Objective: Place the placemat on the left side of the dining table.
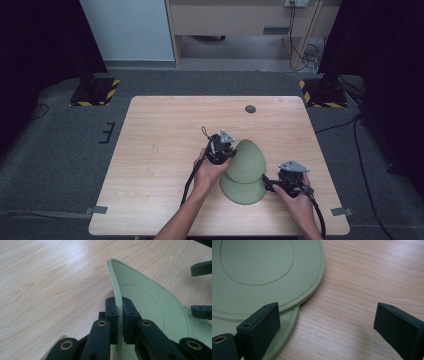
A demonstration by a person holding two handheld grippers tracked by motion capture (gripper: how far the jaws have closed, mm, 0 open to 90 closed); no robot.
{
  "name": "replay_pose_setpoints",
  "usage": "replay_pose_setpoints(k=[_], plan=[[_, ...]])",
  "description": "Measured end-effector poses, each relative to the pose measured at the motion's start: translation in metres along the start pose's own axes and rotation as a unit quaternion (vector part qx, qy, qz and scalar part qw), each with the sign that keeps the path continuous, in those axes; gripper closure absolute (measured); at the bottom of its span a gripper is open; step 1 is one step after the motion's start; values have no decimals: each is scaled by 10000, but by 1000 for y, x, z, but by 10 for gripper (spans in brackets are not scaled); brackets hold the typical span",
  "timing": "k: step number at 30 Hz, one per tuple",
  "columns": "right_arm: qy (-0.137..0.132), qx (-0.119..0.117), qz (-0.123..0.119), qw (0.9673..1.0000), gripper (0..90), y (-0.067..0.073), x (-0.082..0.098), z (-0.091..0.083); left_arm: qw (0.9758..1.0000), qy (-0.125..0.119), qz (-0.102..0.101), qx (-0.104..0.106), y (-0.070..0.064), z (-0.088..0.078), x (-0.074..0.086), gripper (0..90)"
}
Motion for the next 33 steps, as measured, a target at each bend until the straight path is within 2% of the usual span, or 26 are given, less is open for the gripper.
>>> replay_pose_setpoints(k=[4, 7, 8, 9, 11, 14, 17, 21, 33], plan=[[11, -12, 209, 9998, 63, -10, -2, -3, 10000, -24, 67, 31, -1, -4, -6, 851], [120, -30, 319, 9994, 52, -20, -1, -5, 9997, 25, 220, 82, -2, -7, -11, 851], [120, -30, 319, 9994, 52, -20, -1, -5, 9997, 25, 220, 82, -2, -7, -11, 851], [196, -28, 409, 9990, 46, -28, 0, -5, 9997, 11, 242, 96, -1, -9, -14, 851], [266, 4, 498, 9984, 45, -34, 1, -5, 9997, -18, 235, 104, -1, -12, -17, 851], [337, 57, 542, 9979, 45, -39, 3, -4, 9997, -100, 188, 149, -2, -16, -20, 851], [398, 114, 540, 9977, 46, -39, 4, -2, 9996, -136, 178, 162, -2, -19, -23, 852], [417, 200, 416, 9981, 40, -38, 6, 1, 9995, -197, 170, 179, -3, -24, -28, 852], [455, 244, 310, 9982, 30, -36, 7, 1, 9986, -386, 228, 293, -8, -38, -55, 854]])
Point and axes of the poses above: each handheld gripper's, and its own axes: z roughly forward along the jaws, x roughly out of its underside, y roughly to its left, the point moved 5 cm from there along z, roughly forward along the jaws, and after that the axes turned 9 degrees about z, right-handed, at the moved point
